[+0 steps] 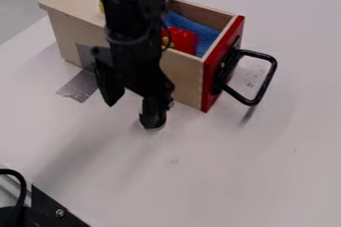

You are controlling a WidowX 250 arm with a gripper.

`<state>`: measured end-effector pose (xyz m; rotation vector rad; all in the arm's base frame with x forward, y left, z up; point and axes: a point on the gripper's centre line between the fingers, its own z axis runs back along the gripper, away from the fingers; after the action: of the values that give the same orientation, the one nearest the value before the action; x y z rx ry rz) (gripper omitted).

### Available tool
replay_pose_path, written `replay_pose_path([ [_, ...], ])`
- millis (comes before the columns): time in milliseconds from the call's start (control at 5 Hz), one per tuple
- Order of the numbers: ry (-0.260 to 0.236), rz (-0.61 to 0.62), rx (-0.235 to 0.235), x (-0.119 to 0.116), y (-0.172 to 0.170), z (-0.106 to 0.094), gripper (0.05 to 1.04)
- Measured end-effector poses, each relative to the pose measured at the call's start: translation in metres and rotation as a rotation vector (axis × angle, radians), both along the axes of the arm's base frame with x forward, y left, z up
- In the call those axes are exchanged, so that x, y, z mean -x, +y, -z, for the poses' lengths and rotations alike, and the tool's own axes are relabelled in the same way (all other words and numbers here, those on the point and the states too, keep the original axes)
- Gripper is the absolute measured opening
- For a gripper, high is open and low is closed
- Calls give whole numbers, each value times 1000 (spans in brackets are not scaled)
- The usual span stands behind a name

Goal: Put the thing on top of the drawer

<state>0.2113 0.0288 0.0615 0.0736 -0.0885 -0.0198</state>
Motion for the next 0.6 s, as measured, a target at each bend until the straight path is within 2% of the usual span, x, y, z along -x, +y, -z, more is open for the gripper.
replay_pose_path([
  [200, -38, -26, -3, -13, 2, 16, 1000],
  [400, -55, -58, 19, -25, 1, 23, 1000],
  [600, -50, -79, 26, -43, 2, 32, 1000],
])
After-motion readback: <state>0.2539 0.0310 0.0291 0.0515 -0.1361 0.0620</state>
